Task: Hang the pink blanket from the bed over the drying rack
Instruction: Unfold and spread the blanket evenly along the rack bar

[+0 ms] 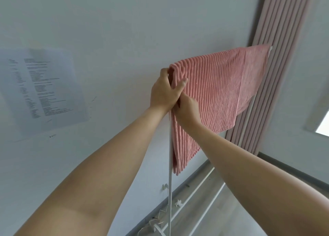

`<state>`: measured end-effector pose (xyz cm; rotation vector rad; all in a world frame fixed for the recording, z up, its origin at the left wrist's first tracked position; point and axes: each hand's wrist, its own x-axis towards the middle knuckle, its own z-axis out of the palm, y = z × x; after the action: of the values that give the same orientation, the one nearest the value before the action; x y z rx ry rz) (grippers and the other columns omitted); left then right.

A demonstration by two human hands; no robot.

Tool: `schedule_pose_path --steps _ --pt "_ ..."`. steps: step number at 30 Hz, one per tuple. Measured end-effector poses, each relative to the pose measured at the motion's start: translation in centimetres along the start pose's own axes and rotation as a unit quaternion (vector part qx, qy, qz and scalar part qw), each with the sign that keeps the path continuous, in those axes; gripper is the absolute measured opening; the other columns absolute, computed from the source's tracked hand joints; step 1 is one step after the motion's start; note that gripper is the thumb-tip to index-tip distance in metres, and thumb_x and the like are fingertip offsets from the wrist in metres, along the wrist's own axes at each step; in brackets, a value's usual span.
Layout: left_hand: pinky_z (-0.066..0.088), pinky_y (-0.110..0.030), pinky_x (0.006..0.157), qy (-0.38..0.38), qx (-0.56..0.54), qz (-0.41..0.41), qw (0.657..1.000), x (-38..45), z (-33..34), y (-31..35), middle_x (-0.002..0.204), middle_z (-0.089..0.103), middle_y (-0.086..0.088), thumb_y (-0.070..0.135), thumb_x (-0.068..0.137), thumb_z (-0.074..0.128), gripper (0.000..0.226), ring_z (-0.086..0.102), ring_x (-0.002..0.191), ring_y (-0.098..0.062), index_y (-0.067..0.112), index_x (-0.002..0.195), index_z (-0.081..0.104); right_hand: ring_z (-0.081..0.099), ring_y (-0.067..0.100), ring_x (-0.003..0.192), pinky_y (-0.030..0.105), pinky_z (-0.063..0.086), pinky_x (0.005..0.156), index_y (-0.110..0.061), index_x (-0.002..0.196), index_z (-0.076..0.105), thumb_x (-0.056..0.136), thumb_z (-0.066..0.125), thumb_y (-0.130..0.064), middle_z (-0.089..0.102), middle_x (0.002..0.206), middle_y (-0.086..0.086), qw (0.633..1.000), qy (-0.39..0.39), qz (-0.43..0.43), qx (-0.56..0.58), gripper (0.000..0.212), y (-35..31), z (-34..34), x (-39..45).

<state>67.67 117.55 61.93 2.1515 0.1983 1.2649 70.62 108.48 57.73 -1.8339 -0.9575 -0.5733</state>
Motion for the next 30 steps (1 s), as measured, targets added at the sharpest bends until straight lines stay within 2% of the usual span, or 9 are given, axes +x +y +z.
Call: schedule_pose_path --steps 5,7,12,16,19,21,24,28,30 --pt "0.051 -0.039 0.07 0.074 0.027 0.019 0.997 0.6 0.1 0.6 0.082 0.069 -0.004 0.028 0.096 0.055 0.02 0.065 0.077 -0.029 0.008 0.099 0.057 0.044 0.012 0.047 0.029 0.031 0.047 -0.014 0.075 0.051 0.087 0.051 -0.006 0.051 0.056 -0.006 1.0 -0.008 -0.01 0.008 0.015 0.2 0.2 -0.5" --pt "0.045 -0.037 0.064 0.096 0.045 0.019 0.994 1.1 -0.1 0.7 0.073 0.065 -0.003 0.023 0.097 0.051 0.017 0.063 0.071 -0.031 0.011 0.087 0.056 0.044 0.016 0.049 0.037 0.037 0.046 -0.011 0.07 0.049 0.088 0.05 -0.006 0.052 0.058 0.0 0.999 0.038 -0.002 0.008 0.018 0.1 -0.4 0.3" --pt "0.033 -0.029 0.061 0.114 0.035 -0.024 0.993 1.7 -0.5 1.7 0.072 0.054 0.002 0.013 0.099 0.043 0.016 0.05 0.065 -0.018 0.015 0.083 0.045 0.054 0.017 0.085 0.037 0.051 0.077 -0.01 0.103 0.059 0.093 0.04 -0.003 0.06 0.096 0.0 0.983 0.182 0.02 0.015 0.022 -0.1 -2.8 5.5" --pt "0.035 -0.031 0.06 0.125 -0.022 -0.094 0.987 1.7 -0.6 1.8 0.07 0.052 0.005 0.019 0.098 0.046 0.013 0.048 0.06 -0.01 0.014 0.087 0.043 0.046 0.02 0.124 0.036 0.04 0.102 -0.016 0.133 0.054 0.084 0.039 0.003 0.054 0.134 -0.001 0.995 0.068 -0.046 -0.057 0.055 -0.2 -4.2 9.0" --pt "0.044 -0.03 0.063 0.086 -0.011 -0.052 0.995 2.1 -0.8 1.7 0.077 0.062 0.004 0.038 0.096 0.053 0.023 0.059 0.067 -0.013 0.017 0.103 0.048 0.034 0.024 0.14 0.042 0.021 0.116 -0.018 0.129 0.061 0.09 0.045 -0.011 0.051 0.142 0.004 0.988 -0.043 -0.091 -0.12 0.043 0.4 -3.8 9.3" --pt "0.051 -0.036 0.067 0.054 0.021 0.003 0.998 2.4 -0.7 1.5 0.079 0.067 0.001 0.032 0.097 0.052 0.019 0.063 0.072 -0.02 0.014 0.103 0.056 0.028 0.024 0.144 0.045 0.02 0.118 -0.019 0.129 0.061 0.092 0.042 -0.021 0.047 0.145 0.005 0.986 -0.046 -0.102 -0.127 0.041 1.1 -3.2 8.8" --pt "0.05 -0.044 0.068 0.081 0.05 0.039 0.995 2.5 -0.2 1.4 0.078 0.067 -0.003 0.017 0.095 0.049 0.013 0.062 0.072 -0.026 0.009 0.092 0.059 0.023 0.021 0.147 0.046 0.021 0.119 -0.018 0.142 0.047 0.094 0.036 -0.023 0.04 0.151 0.003 0.992 -0.027 -0.077 -0.095 0.049 2.0 -3.6 8.7" --pt "0.048 -0.042 0.075 0.14 0.164 0.087 0.973 2.8 0.7 2.6 0.092 0.057 -0.011 0.003 0.079 0.049 0.02 0.054 0.087 -0.031 0.008 0.091 0.063 0.016 0.019 0.15 0.039 0.018 0.122 -0.015 0.154 0.025 0.093 0.048 -0.016 0.023 0.162 0.002 0.99 -0.039 0.01 -0.135 0.066 3.7 -5.0 9.0" --pt "0.043 -0.04 0.088 0.124 0.242 0.167 0.948 2.8 1.6 3.6 0.102 0.056 -0.013 0.002 0.075 0.048 0.027 0.053 0.099 -0.033 0.009 0.095 0.065 0.023 0.02 0.148 0.04 0.025 0.12 -0.016 0.155 0.024 0.092 0.05 -0.013 0.026 0.16 0.002 0.988 -0.036 0.049 -0.145 0.068 4.9 -5.7 8.5"
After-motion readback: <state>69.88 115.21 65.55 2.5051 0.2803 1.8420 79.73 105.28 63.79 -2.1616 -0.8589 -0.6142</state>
